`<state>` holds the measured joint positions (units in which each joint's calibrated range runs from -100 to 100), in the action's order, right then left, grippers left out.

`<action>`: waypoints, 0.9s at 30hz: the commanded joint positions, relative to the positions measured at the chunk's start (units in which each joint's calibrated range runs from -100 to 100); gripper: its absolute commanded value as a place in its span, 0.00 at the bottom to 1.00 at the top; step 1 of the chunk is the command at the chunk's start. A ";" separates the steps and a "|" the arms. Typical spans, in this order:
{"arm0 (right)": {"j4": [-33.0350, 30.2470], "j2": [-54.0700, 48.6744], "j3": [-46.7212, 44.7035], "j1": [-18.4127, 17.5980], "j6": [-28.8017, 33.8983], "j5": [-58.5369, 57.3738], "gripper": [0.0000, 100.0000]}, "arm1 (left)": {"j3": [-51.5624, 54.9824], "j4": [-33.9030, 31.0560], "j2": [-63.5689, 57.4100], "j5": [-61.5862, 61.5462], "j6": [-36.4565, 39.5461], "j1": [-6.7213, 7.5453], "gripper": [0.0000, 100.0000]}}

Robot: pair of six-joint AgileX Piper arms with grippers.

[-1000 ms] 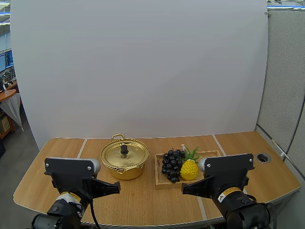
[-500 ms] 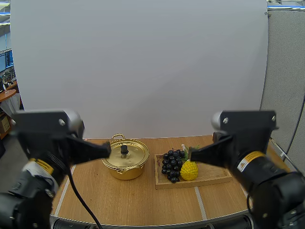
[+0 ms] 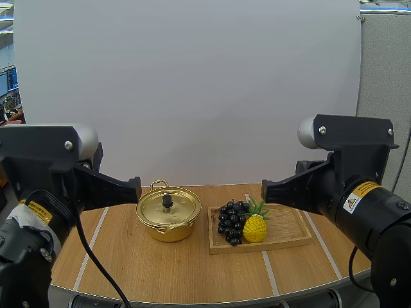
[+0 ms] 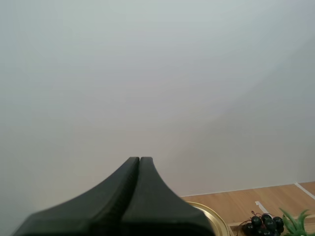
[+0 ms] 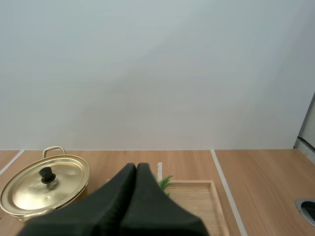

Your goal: Open the pot, put the pineapple inside, and close it

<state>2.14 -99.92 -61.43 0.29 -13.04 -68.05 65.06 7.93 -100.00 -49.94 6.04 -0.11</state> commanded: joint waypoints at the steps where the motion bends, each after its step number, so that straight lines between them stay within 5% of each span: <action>1: 3.00 0.74 0.71 0.20 -0.37 -2.81 0.00 | -0.48 -0.06 6.74 -1.94 -3.05 -0.04 0.00; 15: 4.80 23.08 0.71 0.20 -0.37 -8.50 0.02 | -5.55 0.29 37.47 -1.16 -5.49 -0.04 0.01; 20: 4.48 27.84 0.71 0.20 -0.37 -8.69 0.51 | -8.25 0.29 43.12 -2.15 -5.49 -0.04 0.24; 25: 4.48 28.13 0.71 0.20 -0.69 -7.31 0.95 | -9.48 0.29 48.20 -2.82 -6.71 -0.04 0.69; 27: 4.48 28.13 0.71 0.20 -0.79 -7.26 1.00 | -9.77 0.29 50.21 -2.55 -7.42 -0.04 0.88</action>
<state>6.84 -71.82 -61.05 0.29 -13.04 -76.61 56.74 7.82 -55.29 -52.23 0.39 -0.11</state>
